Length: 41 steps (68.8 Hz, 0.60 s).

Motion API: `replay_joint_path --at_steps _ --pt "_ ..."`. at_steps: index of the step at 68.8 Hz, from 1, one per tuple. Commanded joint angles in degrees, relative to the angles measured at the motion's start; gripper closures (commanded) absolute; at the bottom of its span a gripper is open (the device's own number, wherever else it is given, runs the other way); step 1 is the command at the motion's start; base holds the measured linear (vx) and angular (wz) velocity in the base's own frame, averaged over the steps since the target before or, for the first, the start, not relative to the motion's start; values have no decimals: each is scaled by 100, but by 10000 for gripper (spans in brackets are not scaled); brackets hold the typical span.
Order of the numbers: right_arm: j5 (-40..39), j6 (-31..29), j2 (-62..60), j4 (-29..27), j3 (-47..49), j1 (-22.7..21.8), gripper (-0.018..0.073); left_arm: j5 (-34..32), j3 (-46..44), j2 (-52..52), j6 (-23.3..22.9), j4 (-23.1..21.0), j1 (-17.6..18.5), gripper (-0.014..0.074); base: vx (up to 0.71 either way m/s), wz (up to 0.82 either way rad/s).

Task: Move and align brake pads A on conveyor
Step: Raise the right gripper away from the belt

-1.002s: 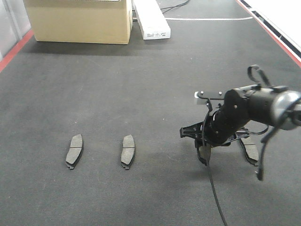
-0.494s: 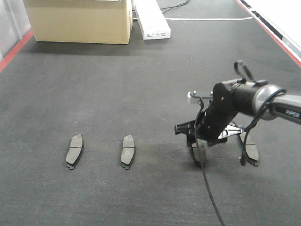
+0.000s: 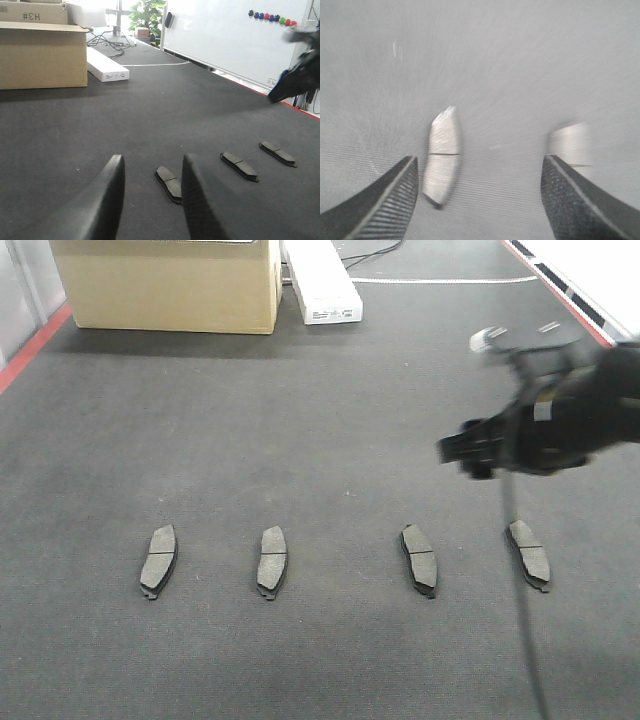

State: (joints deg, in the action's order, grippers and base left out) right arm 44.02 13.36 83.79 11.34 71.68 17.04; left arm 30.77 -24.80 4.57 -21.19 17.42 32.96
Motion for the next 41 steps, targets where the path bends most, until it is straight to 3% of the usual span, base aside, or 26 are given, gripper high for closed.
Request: replay_joint_path --at_steps 1,21,34,41 --pt "-455 -1 -854 213 -229 -39 57 -384 -113 77 -22 45 19 335 0 0" --pt "-888 -7 -2919 190 -1532 -39 57 -396 -113 77 -22 58 19 335 0 0" --pt "-1294 -7 -4481 138 -2589 -39 57 -1174 -113 77 -22 93 19 335 0 0" --pt "-1325 -7 -5347 124 -3120 -39 57 -1259 -113 77 -22 89 19 335 0 0"
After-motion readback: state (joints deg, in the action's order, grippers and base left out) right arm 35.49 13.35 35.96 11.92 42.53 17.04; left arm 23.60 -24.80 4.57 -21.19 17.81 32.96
